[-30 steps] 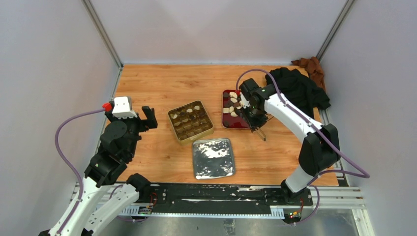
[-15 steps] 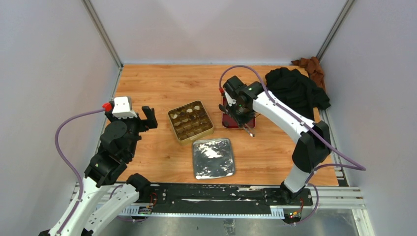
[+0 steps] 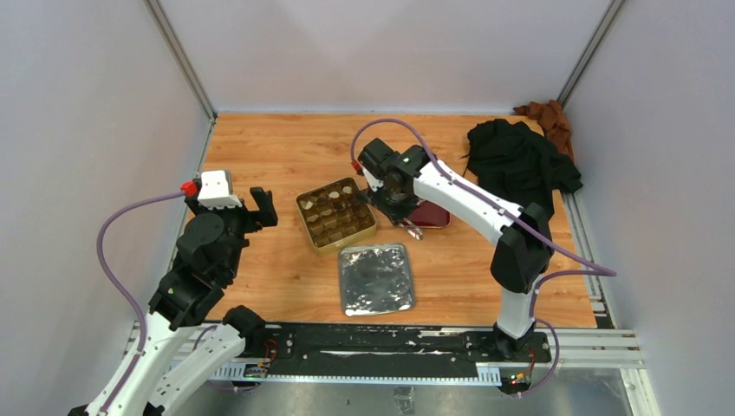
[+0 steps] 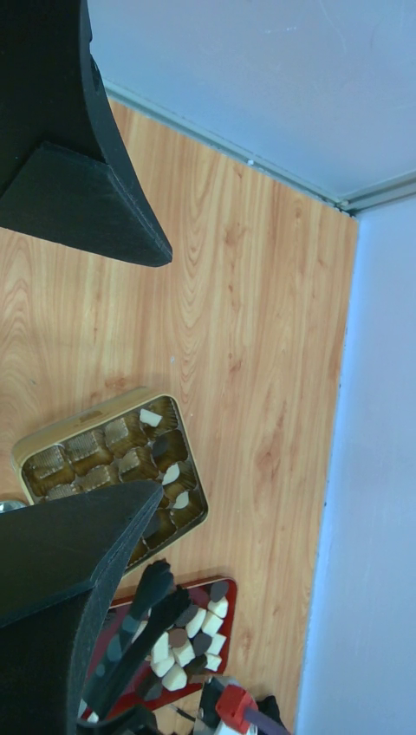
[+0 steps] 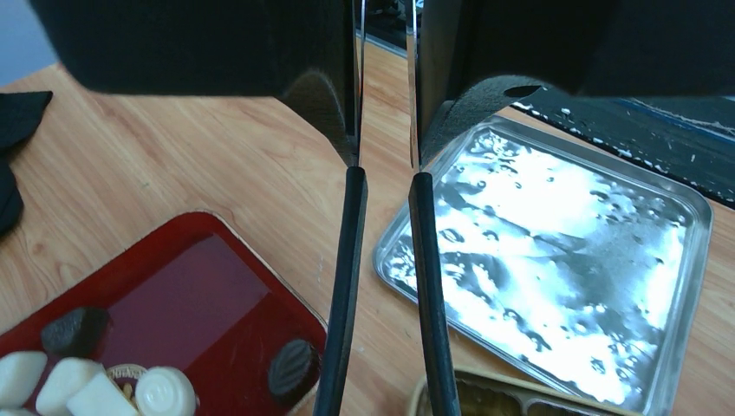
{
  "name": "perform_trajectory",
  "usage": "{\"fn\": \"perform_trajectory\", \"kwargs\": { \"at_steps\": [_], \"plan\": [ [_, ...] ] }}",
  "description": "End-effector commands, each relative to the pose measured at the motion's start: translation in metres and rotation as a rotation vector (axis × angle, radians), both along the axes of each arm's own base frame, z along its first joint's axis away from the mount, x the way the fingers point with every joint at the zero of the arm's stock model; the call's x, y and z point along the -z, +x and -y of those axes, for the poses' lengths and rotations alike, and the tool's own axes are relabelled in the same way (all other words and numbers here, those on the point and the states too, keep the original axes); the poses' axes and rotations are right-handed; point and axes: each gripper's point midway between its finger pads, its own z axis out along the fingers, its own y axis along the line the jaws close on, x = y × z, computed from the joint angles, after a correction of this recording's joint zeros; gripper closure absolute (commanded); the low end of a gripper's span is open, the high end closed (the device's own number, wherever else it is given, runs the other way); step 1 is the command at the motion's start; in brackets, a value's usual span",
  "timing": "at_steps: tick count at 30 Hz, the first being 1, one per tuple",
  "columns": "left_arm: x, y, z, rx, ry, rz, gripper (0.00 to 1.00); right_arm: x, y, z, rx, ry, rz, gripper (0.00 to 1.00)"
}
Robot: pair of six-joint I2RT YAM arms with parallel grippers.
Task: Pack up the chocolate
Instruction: Place the fake chocolate in the packing box.
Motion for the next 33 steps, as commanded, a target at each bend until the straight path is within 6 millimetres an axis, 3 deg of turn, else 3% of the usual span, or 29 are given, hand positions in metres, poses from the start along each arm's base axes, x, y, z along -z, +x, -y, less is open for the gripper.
{"fn": "perform_trajectory", "kwargs": {
  "at_steps": [1,16,33],
  "plan": [
    [0.000,0.002,0.000,-0.005,-0.004,0.009,0.00,-0.005,-0.007,-0.020,-0.046,-0.001,-0.002,0.72],
    [0.000,0.002,0.000,-0.006,-0.005,0.011,0.00,0.004,-0.012,-0.078,-0.162,0.027,-0.003,0.72],
    [-0.001,0.001,0.000,-0.005,-0.007,0.014,0.00,0.024,-0.010,-0.096,-0.190,0.013,-0.031,0.70]
  ]
}}
